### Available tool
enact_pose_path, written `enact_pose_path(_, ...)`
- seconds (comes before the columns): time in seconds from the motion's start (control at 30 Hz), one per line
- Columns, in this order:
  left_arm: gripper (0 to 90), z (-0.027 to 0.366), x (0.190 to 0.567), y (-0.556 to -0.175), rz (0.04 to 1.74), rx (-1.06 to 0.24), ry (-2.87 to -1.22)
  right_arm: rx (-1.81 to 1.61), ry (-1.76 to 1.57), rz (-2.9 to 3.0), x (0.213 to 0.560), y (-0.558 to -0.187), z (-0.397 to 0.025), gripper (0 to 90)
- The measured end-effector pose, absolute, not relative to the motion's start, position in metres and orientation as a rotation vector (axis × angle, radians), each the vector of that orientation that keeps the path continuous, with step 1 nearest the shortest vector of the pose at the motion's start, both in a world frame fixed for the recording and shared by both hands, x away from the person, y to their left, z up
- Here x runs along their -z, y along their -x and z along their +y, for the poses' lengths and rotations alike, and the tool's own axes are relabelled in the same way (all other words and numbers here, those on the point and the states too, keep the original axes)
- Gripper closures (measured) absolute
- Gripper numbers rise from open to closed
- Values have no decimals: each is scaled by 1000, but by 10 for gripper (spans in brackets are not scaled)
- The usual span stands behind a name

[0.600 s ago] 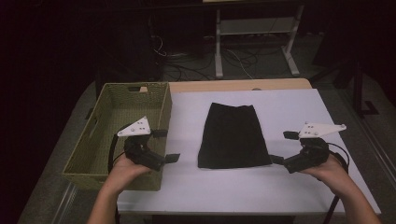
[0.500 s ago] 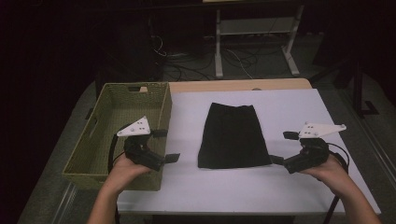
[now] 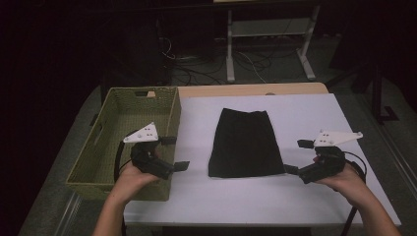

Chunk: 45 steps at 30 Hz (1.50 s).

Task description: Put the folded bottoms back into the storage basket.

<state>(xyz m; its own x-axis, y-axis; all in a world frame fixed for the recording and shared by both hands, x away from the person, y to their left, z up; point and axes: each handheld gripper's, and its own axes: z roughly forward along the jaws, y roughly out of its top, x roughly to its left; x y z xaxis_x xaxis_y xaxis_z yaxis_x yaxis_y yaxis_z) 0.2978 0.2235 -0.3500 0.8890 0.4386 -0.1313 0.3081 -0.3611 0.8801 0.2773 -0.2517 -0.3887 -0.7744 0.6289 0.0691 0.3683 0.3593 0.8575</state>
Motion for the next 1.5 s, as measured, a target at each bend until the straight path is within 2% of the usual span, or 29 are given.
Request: enact_pose_path(1.5,5,228,350,-295,522,-157,-1931,-1325,-856,2490,432,-277,-227,0)
